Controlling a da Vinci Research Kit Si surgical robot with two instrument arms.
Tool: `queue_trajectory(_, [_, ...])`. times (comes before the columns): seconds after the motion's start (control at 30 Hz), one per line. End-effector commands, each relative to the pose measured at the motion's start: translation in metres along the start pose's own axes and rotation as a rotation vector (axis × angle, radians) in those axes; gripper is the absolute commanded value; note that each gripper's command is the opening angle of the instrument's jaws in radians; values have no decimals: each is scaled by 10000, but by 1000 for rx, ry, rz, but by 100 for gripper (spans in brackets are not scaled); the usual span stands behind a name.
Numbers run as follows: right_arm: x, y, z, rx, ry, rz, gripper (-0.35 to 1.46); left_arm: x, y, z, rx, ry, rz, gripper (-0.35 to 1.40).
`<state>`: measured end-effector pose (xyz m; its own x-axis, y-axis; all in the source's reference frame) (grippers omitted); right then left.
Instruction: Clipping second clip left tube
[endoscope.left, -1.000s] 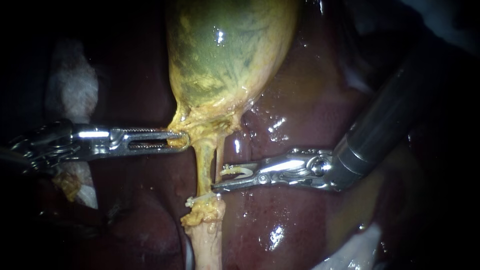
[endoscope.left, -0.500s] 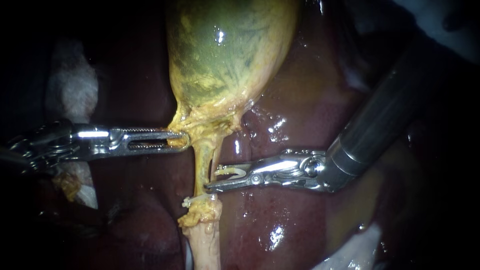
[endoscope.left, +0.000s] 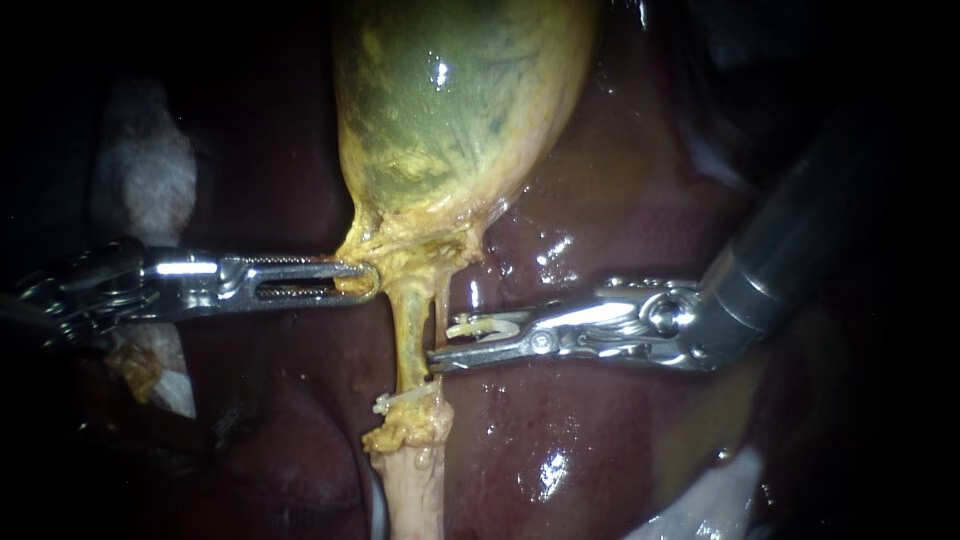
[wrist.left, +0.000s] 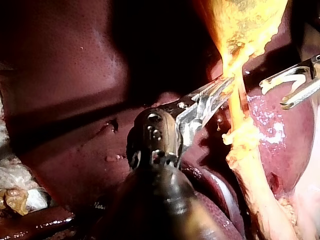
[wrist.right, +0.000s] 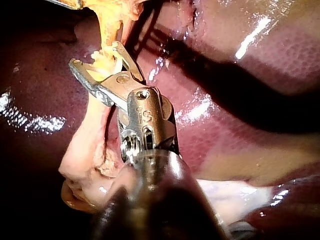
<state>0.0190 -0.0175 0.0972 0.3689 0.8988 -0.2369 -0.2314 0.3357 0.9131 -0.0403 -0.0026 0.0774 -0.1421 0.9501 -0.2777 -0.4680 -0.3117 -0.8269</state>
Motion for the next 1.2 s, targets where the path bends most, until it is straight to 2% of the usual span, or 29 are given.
queue_trajectory(0.03, [-2, 1, 6, 2, -4, 0, 56, 0, 0, 0, 0, 0, 0, -35])
queue_trajectory(0.3, [-14, 13, 39, 14, -13, -11, 56, 0, 0, 0, 0, 0, 0, -35])
queue_trajectory(0.63, [-36, 45, 50, 18, -17, -7, 50, -1, 2, 0, 0, 0, 0, -35])
queue_trajectory(0.8, [-42, 60, 52, 12, -21, -8, 50, -1, 3, 0, 0, 0, 0, -35])
queue_trajectory(0.93, [-43, 63, 52, 0, -34, -8, 50, -1, 4, 0, 0, 0, 0, -35])
queue_trajectory(1.2, [-41, 63, 57, 0, -34, -8, 49, -1, 8, 1, 1, 1, -1, -35])
